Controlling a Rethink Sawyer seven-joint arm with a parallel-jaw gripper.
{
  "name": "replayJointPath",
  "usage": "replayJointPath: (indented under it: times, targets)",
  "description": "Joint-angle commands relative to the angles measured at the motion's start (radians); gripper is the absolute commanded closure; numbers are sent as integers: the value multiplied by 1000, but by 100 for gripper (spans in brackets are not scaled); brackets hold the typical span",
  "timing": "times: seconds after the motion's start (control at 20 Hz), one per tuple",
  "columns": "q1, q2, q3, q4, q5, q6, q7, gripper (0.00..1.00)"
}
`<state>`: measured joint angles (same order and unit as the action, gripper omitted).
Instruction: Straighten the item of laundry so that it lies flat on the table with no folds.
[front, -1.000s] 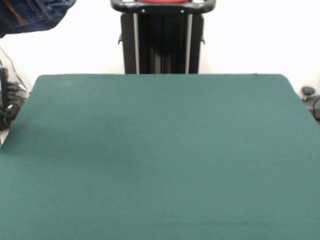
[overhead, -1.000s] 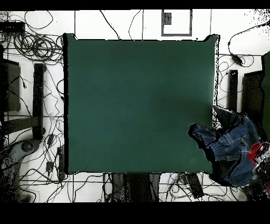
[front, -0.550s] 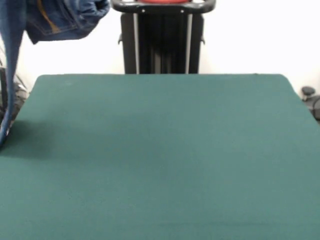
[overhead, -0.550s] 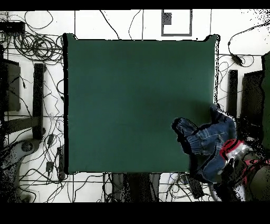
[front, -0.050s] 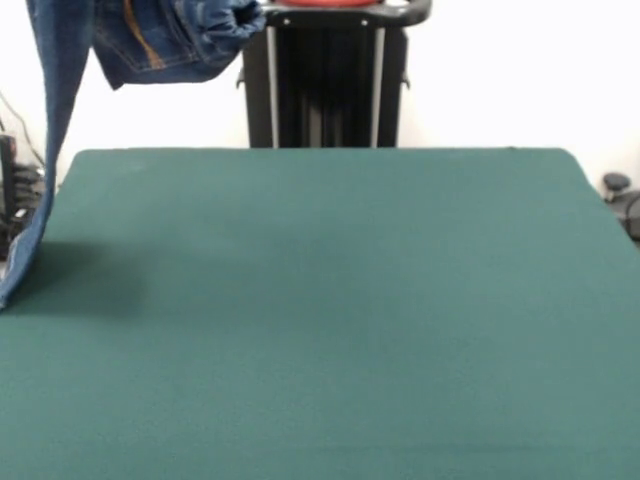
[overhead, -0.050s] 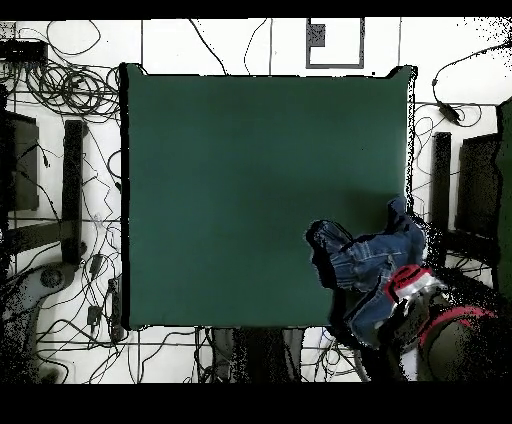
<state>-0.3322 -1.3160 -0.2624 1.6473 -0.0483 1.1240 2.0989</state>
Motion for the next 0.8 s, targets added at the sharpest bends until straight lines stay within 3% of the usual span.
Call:
replayJointPath:
  times: [0.05, 0.8]
  targets:
    - [74, 10, -19, 163, 79, -82, 309, 100]
    - [195, 88, -50, 214, 144, -235, 441, 100]
